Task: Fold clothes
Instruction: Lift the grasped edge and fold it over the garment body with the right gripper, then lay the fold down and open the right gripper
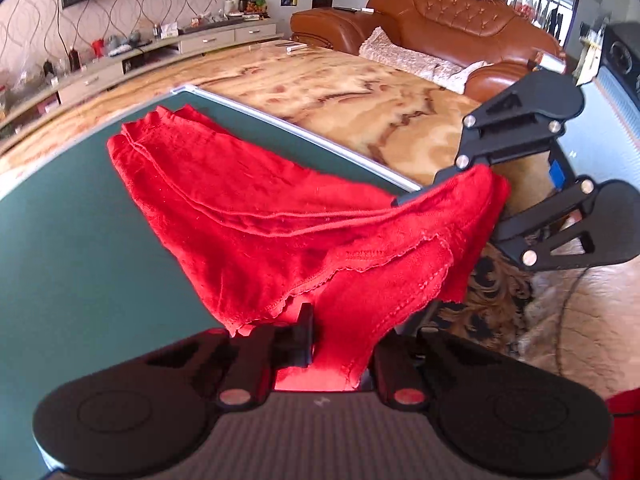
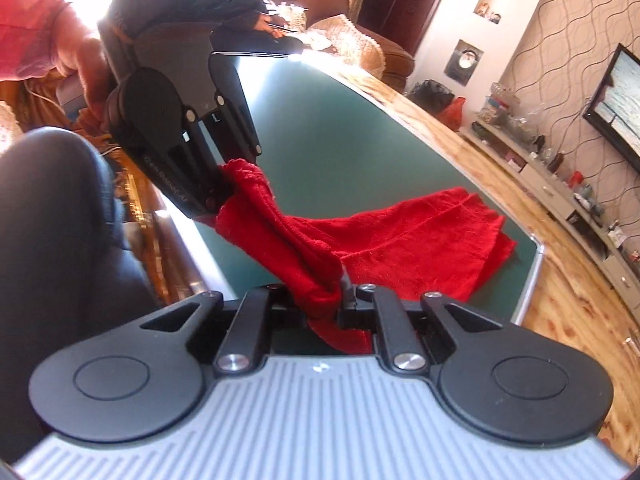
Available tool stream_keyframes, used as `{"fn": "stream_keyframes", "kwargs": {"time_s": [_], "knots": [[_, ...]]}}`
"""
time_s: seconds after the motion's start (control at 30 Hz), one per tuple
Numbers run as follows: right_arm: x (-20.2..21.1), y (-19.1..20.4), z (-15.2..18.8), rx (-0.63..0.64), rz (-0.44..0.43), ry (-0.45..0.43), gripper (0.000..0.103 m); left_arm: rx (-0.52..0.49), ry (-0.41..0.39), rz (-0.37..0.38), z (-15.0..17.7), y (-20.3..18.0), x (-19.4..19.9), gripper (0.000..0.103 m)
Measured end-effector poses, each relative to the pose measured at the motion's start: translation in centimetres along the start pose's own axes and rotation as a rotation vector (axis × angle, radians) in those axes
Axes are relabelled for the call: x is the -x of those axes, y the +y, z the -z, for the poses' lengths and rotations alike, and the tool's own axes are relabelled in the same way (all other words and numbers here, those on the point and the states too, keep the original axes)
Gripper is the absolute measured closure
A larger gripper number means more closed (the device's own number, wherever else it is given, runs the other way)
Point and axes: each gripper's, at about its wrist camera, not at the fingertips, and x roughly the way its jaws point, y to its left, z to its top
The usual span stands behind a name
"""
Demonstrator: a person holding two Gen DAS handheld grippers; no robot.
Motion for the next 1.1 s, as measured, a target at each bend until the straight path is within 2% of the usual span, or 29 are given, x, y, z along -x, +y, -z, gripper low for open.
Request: {"fn": "stream_keyframes", "kwargs": {"time_s": [0.23, 0.33, 0.47, 0.6, 0.8, 0.93, 1.1], "knots": [[3.7, 1.4, -1.6, -0.032, -0.133, 0.009, 0.088, 0.054, 0.003, 0.049, 2.4, -2.1, 4.7, 0.093], [4.7, 0.9, -2.4, -0.045, -0.177, 0.007, 0.088, 0.059, 0.01, 0.061, 2.6, -2.6, 6.2, 0.093], [4.5, -1.7, -3.6, -0.09, -0.225, -0.01, 0.088, 0.074, -0.004, 0.063, 1.1, -1.3, 7.0, 0.093], [3.5, -6.4, -4.9, -0.173, -0.22, -0.039, 0.088, 0.111, -0.029, 0.059, -1.8, 2.3, 6.3, 0.093], [-1.5, -16.1, -5.5, -0.399, -0.179, -0.015, 0.088, 0.165, -0.059, 0.052, -7.9, 8.9, 2.1, 0.093], [-6.2, -21.6, -4.1, -0.551, -0.148, 0.018, 0.088, 0.21, -0.078, 0.048, -11.5, 13.1, -2.9, 0.093], [-11.8, -26.7, -1.1, -0.702, -0.153, 0.067, 0.088, 0.246, -0.05, 0.067, -13.6, 17.2, -9.1, 0.093]]}}
